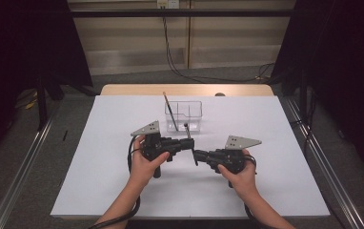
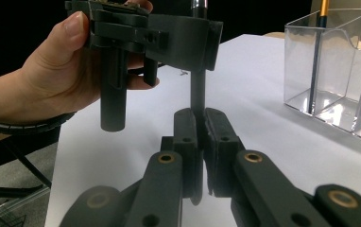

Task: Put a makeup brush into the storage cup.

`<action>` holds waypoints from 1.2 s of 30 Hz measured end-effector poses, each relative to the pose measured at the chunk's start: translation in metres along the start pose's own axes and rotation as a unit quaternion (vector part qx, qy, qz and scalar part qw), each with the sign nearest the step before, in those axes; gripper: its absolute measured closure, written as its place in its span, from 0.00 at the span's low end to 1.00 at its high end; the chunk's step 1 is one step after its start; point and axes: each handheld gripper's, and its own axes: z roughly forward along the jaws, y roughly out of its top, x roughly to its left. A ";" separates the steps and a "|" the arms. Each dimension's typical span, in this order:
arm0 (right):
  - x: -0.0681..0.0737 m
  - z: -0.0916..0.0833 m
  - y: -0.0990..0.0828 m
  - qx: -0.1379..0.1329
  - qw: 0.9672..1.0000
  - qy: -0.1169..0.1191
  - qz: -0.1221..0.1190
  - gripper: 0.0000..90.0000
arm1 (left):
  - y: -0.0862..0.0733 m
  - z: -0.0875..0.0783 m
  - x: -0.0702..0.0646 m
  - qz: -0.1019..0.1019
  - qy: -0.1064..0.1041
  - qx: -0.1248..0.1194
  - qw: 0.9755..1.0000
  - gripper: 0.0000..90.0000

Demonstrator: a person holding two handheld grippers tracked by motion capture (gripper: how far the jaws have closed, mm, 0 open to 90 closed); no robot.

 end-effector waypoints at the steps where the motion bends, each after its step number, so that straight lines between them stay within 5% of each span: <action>1: 0.000 0.000 0.000 0.000 1.000 0.000 0.000 0.94 | 0.000 0.000 0.000 0.000 0.001 -0.001 1.000 0.93; 22: 0.002 0.004 -0.003 -0.007 1.000 0.003 0.003 0.92 | 0.001 0.000 -0.005 0.027 0.010 0.001 1.000 0.93; 36: -0.002 -0.005 -0.001 0.000 1.000 -0.011 -0.021 0.57 | 0.004 -0.008 -0.004 0.035 0.019 -0.002 0.999 0.93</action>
